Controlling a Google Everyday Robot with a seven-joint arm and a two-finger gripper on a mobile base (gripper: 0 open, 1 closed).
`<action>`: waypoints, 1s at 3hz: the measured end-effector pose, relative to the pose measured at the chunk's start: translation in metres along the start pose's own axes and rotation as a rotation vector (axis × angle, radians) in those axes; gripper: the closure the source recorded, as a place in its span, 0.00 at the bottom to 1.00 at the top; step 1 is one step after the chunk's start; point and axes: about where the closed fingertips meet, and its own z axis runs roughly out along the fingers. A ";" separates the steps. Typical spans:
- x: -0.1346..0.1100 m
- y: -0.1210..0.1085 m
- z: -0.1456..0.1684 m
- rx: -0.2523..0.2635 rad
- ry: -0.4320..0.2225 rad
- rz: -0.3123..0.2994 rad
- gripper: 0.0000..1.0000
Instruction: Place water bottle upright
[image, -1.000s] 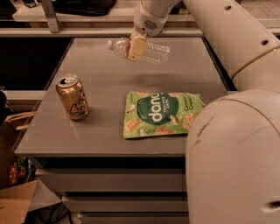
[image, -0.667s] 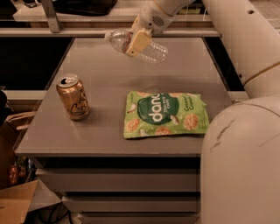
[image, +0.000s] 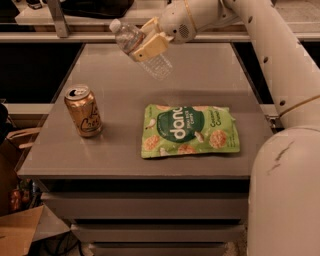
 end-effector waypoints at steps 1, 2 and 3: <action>-0.006 0.003 0.009 -0.019 -0.181 0.027 1.00; -0.001 0.003 0.017 -0.020 -0.319 0.094 1.00; 0.006 0.003 0.022 -0.021 -0.397 0.147 1.00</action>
Offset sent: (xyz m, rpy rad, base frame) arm -0.0008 0.0095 -0.0186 0.4842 0.1812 0.0045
